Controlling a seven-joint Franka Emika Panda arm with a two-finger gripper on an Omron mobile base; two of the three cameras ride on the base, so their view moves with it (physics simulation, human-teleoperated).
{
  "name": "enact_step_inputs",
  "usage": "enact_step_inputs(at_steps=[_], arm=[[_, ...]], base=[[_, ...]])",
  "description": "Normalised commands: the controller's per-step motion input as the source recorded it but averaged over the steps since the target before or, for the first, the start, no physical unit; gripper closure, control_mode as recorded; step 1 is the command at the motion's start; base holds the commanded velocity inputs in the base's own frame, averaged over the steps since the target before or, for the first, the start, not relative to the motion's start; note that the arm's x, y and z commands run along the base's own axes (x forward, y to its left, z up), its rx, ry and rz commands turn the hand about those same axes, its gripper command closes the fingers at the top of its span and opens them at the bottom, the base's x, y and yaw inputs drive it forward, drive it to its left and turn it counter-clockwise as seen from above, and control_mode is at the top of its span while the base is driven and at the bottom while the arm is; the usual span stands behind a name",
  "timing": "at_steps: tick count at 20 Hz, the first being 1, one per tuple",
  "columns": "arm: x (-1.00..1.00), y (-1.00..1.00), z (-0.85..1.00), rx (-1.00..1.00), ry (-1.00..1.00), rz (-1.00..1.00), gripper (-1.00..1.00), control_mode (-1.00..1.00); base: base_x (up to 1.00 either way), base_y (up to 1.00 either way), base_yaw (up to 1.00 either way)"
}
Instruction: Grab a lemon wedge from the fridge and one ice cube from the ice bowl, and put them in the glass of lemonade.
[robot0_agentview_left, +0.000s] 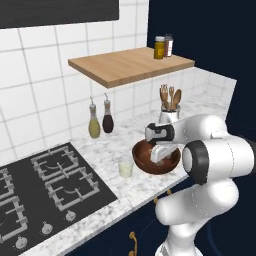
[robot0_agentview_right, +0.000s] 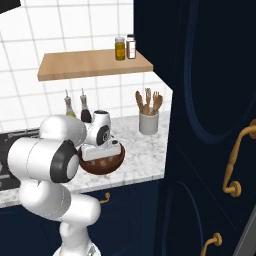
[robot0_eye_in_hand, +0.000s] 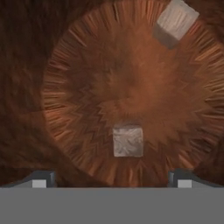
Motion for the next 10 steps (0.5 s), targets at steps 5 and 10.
enact_step_inputs(at_steps=[5, 10], arm=[[0.21, 0.00, -0.09, 0.00, 0.00, -0.06, -1.00, -1.00], [0.00, 0.00, -0.06, 0.00, 0.00, -0.01, -1.00, -1.00]], base=[[0.00, 0.00, 0.00], [0.00, 0.00, 0.00]])
